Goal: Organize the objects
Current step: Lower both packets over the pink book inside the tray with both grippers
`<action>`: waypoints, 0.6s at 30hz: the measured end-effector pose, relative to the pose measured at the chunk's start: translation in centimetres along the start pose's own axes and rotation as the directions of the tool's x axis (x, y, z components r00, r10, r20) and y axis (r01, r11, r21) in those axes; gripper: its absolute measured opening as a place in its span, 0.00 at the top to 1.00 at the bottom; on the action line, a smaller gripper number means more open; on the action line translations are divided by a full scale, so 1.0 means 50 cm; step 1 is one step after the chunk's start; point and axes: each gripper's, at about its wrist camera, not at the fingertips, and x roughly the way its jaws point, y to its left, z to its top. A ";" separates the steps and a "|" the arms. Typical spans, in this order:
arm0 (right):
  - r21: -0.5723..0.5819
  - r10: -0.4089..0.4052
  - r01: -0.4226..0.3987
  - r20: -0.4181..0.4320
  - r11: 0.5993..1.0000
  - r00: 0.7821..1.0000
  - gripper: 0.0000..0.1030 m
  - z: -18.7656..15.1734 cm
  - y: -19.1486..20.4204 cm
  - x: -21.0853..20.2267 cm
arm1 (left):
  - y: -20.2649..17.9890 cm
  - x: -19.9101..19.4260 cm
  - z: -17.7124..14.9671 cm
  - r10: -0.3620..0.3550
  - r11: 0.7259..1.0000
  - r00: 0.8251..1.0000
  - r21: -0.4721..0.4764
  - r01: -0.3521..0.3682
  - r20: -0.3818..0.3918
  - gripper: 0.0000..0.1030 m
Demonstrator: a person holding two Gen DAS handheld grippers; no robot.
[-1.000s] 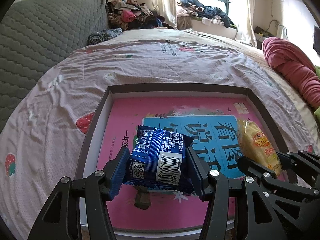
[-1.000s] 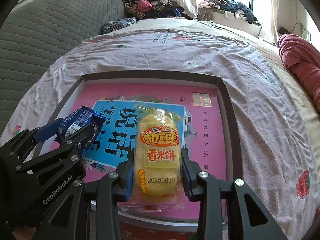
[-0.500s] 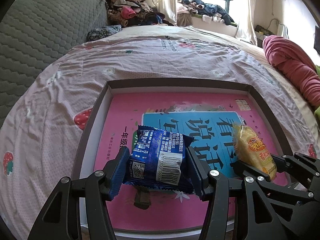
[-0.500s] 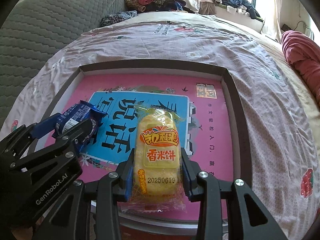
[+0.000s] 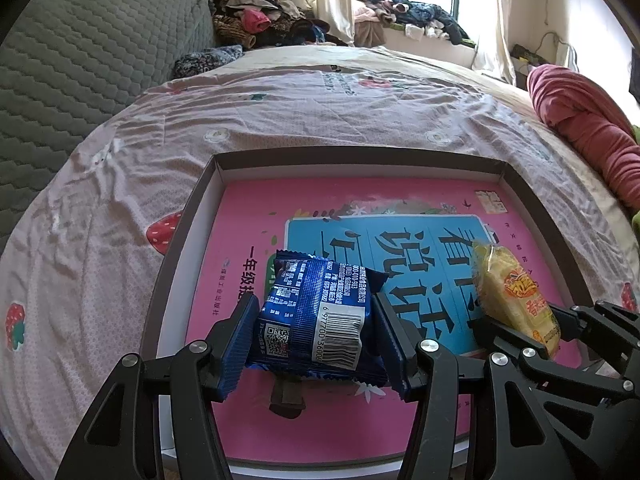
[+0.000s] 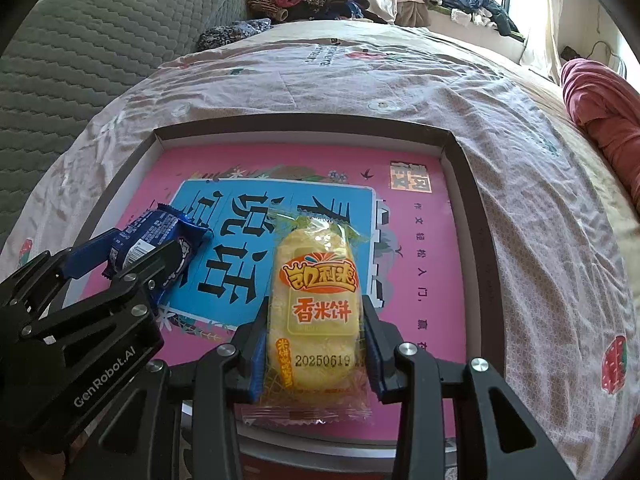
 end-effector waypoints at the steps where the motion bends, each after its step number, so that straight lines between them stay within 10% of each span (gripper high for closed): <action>1: 0.001 -0.002 0.002 0.000 1.000 1.000 0.61 0.000 0.000 0.000 | 0.000 0.000 0.000 0.000 1.000 1.000 0.000 0.000 0.001 0.43; 18: 0.010 0.001 -0.001 0.002 1.000 1.000 0.61 0.000 -0.005 -0.001 | 0.000 0.000 0.000 0.002 1.000 1.000 -0.001 -0.002 -0.006 0.41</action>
